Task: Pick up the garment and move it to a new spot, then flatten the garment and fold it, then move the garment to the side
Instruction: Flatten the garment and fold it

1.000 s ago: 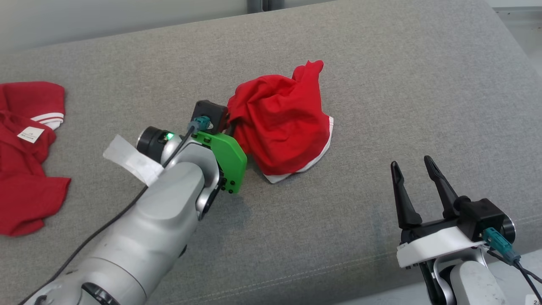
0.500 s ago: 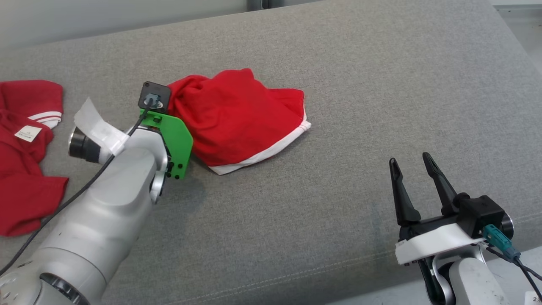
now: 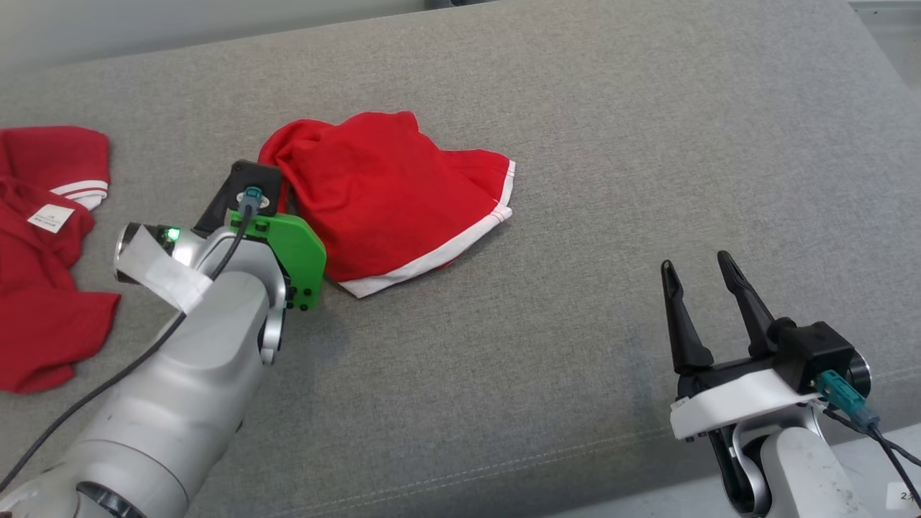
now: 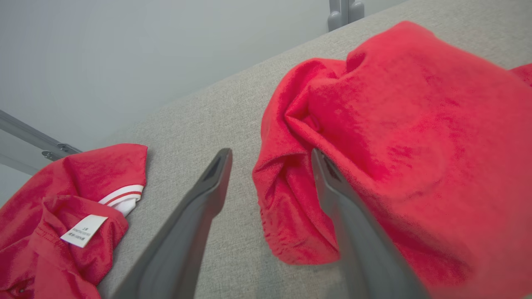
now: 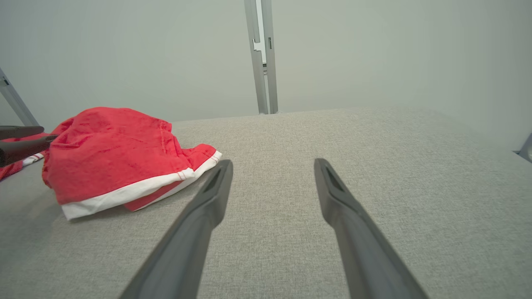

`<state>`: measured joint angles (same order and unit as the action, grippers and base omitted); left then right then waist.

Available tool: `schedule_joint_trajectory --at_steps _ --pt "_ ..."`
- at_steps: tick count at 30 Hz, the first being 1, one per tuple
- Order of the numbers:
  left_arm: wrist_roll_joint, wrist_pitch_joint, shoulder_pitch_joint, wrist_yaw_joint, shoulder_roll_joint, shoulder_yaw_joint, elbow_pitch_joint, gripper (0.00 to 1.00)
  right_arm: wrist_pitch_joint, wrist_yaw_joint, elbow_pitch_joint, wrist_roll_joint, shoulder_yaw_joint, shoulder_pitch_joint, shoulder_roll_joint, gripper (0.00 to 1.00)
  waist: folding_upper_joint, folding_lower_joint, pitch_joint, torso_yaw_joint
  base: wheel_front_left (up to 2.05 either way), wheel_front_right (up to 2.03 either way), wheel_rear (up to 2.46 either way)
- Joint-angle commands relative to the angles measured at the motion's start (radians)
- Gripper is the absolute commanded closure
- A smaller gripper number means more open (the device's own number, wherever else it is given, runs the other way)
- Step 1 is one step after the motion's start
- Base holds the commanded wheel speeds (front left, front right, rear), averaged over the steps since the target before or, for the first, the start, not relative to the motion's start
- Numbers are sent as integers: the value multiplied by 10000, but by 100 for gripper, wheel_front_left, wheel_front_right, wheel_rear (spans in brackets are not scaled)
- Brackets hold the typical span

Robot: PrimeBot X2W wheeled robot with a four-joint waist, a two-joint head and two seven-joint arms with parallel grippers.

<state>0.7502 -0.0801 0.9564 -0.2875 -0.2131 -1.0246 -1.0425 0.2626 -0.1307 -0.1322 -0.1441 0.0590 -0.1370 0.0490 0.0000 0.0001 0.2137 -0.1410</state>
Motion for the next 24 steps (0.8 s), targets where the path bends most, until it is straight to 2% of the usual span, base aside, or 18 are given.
schedule_joint_trajectory --at_steps 1,6,11,19,24 --pt "-28 -164 -233 -21 35 25 30 0 32 -1 -71 97 15 -110 25 0 0 -1 -116 164 0 0 0" --pt "176 -1333 -806 138 79 233 401 0 32 -1 -401 196 127 -352 24 0 0 -1 -370 634 0 0 0" --pt "389 -1827 -1724 132 -26 776 1332 0 32 -1 -1082 331 254 -679 22 0 0 -1 -609 1210 0 0 0" --pt "-466 -1845 -4233 -419 -387 2277 4756 0 32 -1 -3167 -264 520 -1868 27 0 0 -1 -819 2205 0 0 0" --pt "-1081 -1846 -5609 -612 -416 2900 6359 0 -40 -1 -4695 -107 427 -2882 24 0 0 -1 -770 2905 0 0 0"
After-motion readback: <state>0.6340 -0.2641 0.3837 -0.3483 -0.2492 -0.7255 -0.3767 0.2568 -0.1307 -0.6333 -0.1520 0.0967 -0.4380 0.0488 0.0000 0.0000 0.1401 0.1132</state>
